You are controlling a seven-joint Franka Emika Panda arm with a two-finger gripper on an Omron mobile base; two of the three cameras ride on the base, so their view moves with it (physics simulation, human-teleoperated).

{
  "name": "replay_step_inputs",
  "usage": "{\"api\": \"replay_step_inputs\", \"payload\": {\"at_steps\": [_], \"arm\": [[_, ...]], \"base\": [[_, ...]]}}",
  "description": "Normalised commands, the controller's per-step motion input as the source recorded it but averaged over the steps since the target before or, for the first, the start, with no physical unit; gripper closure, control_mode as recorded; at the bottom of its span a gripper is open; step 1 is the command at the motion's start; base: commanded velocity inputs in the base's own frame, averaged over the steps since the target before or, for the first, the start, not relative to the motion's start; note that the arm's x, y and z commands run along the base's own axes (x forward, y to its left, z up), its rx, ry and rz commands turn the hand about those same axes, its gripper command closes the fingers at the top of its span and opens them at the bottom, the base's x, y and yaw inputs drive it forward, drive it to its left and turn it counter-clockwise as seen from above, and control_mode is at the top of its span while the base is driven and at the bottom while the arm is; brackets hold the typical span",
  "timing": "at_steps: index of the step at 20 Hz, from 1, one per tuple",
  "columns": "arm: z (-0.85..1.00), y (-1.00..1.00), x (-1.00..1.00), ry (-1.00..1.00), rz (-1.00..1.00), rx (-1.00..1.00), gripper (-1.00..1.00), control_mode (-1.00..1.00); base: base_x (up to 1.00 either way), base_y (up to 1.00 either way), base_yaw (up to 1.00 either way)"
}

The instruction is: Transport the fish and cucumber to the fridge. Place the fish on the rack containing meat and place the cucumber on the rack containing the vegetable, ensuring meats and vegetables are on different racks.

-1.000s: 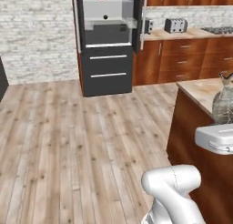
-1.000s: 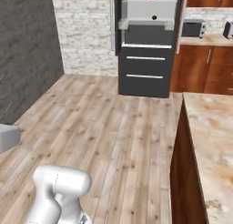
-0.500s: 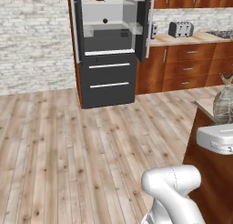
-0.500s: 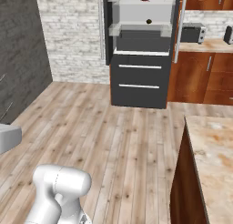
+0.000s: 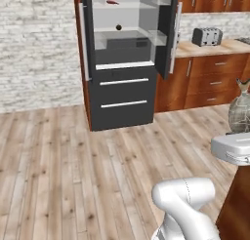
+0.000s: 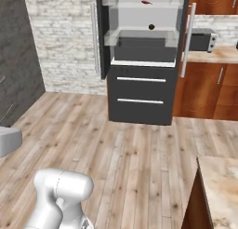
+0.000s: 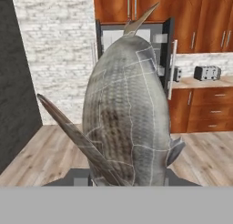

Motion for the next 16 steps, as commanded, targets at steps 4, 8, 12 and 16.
{"api": "replay_step_inputs", "payload": {"at_steps": [4,8,12,16], "arm": [[0.00,0.00,0.00,0.00,0.00,0.00,1.00,1.00],[0.00,0.00,0.00,0.00,0.00,0.00,1.00,1.00],[0.00,0.00,0.00,0.00,0.00,0.00,1.00,1.00],[0.00,0.00,0.00,0.00,0.00,0.00,1.00,1.00]], "base": [[1.00,-0.19,0.00],[1.00,-0.26,0.00],[1.00,-0.33,0.00],[1.00,-0.44,0.00]]}}
